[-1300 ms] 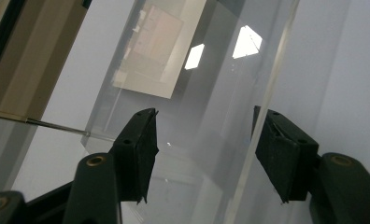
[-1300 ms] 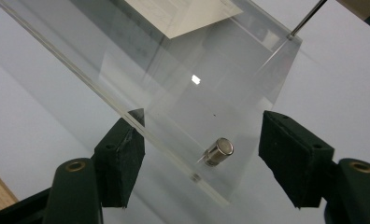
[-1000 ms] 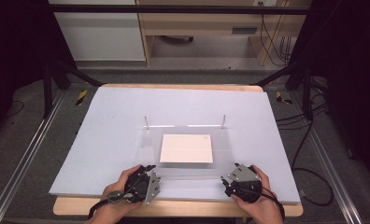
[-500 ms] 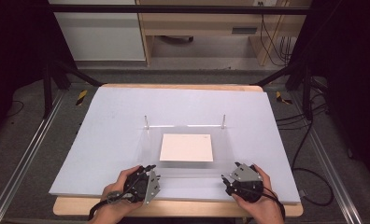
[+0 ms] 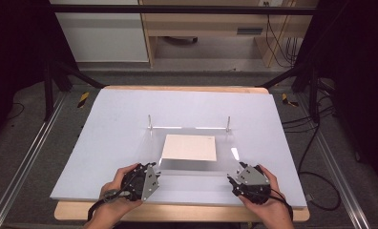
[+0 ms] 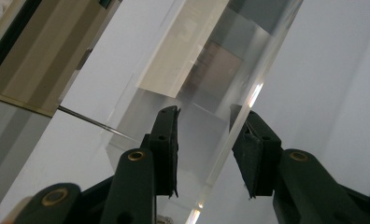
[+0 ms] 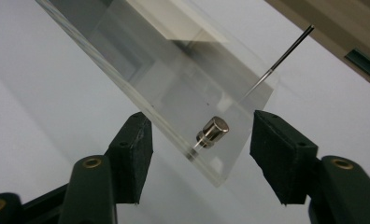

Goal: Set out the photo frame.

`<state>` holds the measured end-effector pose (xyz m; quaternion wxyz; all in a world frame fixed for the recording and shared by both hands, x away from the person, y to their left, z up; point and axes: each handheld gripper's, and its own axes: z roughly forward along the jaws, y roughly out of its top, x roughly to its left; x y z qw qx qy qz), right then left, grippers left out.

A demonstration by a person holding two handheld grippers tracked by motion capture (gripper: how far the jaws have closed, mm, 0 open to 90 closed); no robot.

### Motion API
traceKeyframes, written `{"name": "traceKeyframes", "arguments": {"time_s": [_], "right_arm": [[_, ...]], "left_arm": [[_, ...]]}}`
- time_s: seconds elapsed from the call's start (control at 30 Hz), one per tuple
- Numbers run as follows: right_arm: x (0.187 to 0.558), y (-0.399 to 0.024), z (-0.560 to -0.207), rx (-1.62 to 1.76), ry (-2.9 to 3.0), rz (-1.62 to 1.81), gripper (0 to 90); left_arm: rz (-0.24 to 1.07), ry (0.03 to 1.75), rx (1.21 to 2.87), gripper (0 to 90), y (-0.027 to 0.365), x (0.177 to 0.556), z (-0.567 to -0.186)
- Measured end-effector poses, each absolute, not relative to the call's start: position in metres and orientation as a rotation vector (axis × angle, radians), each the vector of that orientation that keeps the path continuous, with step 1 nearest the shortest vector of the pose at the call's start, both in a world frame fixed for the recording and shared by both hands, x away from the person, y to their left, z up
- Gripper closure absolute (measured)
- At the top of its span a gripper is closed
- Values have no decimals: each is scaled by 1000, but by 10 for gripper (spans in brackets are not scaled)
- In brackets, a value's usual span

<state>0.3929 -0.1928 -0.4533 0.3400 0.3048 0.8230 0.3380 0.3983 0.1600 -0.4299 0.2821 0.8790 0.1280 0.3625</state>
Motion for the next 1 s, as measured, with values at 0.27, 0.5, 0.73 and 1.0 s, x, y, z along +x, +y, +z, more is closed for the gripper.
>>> {"name": "traceKeyframes", "arguments": {"time_s": [0.27,0.5,0.73,1.0], "right_arm": [[408,-195,-429,764,2099,942,507],[424,-195,-403,732,2091,999,564],[441,-194,-391,719,2108,1056,553],[449,-209,-393,736,2088,1132,568]], "left_arm": [[930,387,2290,634,168,414,-404],[860,428,2247,658,172,435,-377],[815,445,2254,656,173,449,-361],[784,440,2266,656,174,457,-353]]}}
